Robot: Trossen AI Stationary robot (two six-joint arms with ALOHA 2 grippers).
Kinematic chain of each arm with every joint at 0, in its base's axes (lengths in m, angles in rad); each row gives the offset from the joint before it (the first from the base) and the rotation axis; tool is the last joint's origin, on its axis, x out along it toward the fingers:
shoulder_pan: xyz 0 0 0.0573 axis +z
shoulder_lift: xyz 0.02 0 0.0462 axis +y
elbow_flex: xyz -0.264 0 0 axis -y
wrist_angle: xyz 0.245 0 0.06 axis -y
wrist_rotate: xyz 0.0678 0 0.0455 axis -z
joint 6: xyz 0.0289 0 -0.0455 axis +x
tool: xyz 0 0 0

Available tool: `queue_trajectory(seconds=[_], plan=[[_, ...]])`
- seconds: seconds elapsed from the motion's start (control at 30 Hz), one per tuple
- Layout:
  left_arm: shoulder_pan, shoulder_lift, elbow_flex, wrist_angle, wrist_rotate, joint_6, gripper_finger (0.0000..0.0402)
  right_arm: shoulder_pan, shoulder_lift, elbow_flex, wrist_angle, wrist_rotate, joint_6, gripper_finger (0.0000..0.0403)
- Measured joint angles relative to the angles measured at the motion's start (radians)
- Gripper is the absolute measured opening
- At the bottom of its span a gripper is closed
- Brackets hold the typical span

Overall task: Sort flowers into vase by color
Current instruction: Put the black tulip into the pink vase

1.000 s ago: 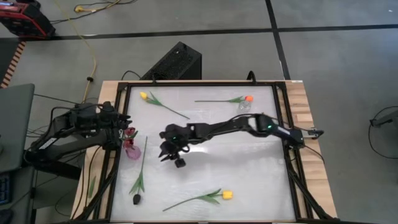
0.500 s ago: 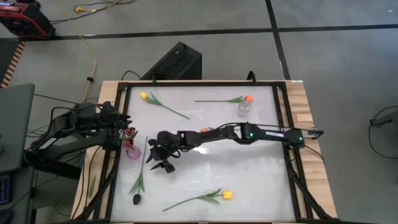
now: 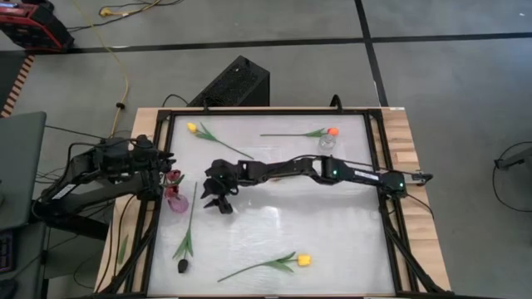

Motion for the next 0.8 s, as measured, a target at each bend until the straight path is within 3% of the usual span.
queue_trajectory(seconds=[0.33, 0.5, 0.8], plan=[[0.000, 0.000, 0.000, -0.006, -0.051, -0.025, 0.0109, -0.042, -0.020, 0.017, -0.092, -0.048, -0.002, 0.0208], [0.000, 0.006, 0.000, -0.011, -0.080, -0.043, 0.0109, -0.068, -0.100, 0.014, -0.336, -0.056, -0.077, 0.0207], [0.000, 0.009, 0.096, 0.017, 0.048, 0.081, 0.0109, -0.119, -0.274, 0.014, -0.731, -0.055, -0.105, 0.0207]])
